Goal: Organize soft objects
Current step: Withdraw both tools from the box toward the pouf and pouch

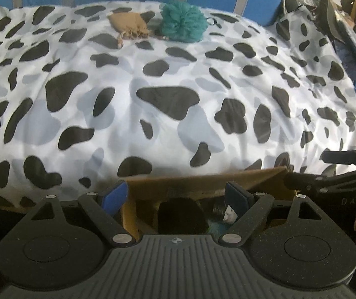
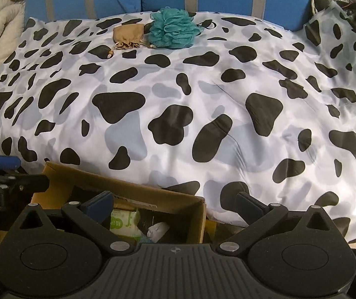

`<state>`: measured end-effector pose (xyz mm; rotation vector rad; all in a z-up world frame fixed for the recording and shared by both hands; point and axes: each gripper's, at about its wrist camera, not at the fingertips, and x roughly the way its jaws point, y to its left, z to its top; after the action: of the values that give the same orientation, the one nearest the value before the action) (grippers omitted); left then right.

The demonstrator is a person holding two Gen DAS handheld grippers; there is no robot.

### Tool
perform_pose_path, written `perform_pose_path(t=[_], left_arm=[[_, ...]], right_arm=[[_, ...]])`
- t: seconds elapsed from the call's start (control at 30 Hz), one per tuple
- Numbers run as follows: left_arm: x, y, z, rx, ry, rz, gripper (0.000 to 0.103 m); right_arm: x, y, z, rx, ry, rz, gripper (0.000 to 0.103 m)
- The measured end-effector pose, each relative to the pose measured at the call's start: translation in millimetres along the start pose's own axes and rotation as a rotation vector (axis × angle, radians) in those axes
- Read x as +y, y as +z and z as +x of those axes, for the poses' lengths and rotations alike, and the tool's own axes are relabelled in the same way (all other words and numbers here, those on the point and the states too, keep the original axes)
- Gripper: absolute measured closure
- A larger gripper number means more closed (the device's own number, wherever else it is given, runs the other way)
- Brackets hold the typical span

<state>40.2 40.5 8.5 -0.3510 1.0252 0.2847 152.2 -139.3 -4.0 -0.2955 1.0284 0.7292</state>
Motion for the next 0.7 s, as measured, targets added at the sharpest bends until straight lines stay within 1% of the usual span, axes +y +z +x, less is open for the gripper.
perform_pose_path(t=[0.13,0.33,0.57,0.7], left_arm=[[-3,3,2,-0.012,0.013,0.017,0.018],[-1,2,3,-0.006,0.008,0.012,0.018],[5,6,-3,-0.043,-0.010,-0.013,0.018],[11,12,-10,-0.094,0.029,0.005,0.018]], right_arm=[[2,5,0,-0.011,0.002,-0.002,0.000],[1,6,-1,-0.013,0.007,0.005,0.000],[1,7,-6,-0.036,0.018,0.009,0.000],[-1,13,-9,-0.068,0.021,0.004,0.000]])
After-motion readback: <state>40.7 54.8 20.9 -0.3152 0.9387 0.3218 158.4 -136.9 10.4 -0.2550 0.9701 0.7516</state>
